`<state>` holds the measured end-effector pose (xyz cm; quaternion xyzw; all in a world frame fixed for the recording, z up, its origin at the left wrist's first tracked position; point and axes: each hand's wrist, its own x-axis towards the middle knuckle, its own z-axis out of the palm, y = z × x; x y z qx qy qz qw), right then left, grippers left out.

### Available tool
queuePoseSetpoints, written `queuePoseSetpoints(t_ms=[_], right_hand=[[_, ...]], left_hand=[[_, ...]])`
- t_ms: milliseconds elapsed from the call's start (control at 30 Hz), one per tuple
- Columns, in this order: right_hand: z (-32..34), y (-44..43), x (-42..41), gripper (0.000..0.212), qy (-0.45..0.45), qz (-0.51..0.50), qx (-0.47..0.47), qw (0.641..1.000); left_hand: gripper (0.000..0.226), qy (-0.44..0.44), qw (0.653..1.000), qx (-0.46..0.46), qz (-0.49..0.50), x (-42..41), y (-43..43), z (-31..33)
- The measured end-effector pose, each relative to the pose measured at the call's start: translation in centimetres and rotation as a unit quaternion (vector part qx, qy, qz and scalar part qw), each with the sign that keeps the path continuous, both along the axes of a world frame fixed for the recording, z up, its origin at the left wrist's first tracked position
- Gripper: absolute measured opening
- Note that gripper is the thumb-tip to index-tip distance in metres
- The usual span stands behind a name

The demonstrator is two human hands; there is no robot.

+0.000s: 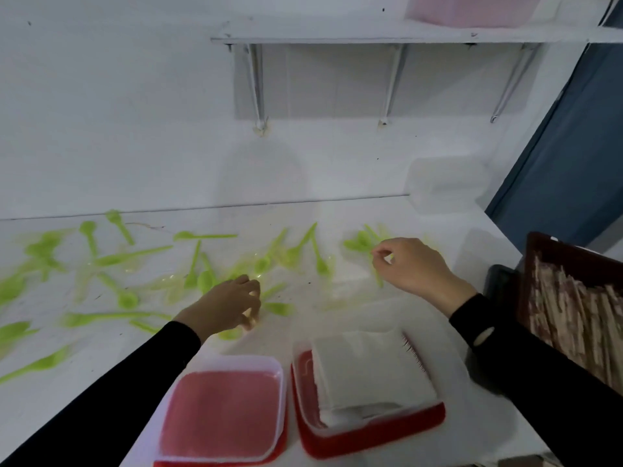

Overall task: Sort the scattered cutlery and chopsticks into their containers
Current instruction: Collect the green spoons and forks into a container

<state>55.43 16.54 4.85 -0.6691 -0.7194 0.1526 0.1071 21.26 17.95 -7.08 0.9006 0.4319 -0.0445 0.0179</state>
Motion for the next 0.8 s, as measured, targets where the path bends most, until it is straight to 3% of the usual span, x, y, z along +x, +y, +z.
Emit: queuePoseSetpoints(t_ms=[167,267,333,400,533,600,700,800], right_hand=[[-1.6,6.1,6.8,0.026,-0.079,-0.023,-0.094,0.992],[-2.5,8.4,8.6,0.042,-0.123,0.045,-0.164,0.978],[-2.7,8.9,8.7,0.049,-0.115,0.11,-0.201,0.967],[-3.4,9.2,8.6,0.049,-0.136,0.149,-0.234,0.951],[-6.0,9.6,9.3,0.048,-0.17,0.173,-0.29,0.926],[-6.9,9.6,9.3,0.042,-0.178,0.189,-0.289,0.921],[-7.6,9.5,8.8,0.025,-0.217,0.2,-0.267,0.917],[-7.6,9.7,8.0,0.018,-0.248,0.222,-0.164,0.929]], left_hand=[[0.024,-0.189,0.98,-0.018,0.065,1.2,1.6,-0.1],[0.029,-0.339,0.918,-0.057,0.197,5.0,2.9,1.8],[0.03,-0.374,0.888,-0.104,0.245,7.6,4.1,2.5],[0.033,-0.351,0.893,-0.152,0.238,10.2,5.2,2.4],[0.03,-0.323,0.901,-0.126,0.26,14.4,6.9,0.5],[0.045,-0.291,0.899,-0.132,0.299,15.5,7.6,-0.3],[0.069,-0.215,0.906,-0.155,0.331,16.1,8.5,-1.4],[0.062,-0.211,0.913,-0.155,0.311,16.4,8.9,-1.9]])
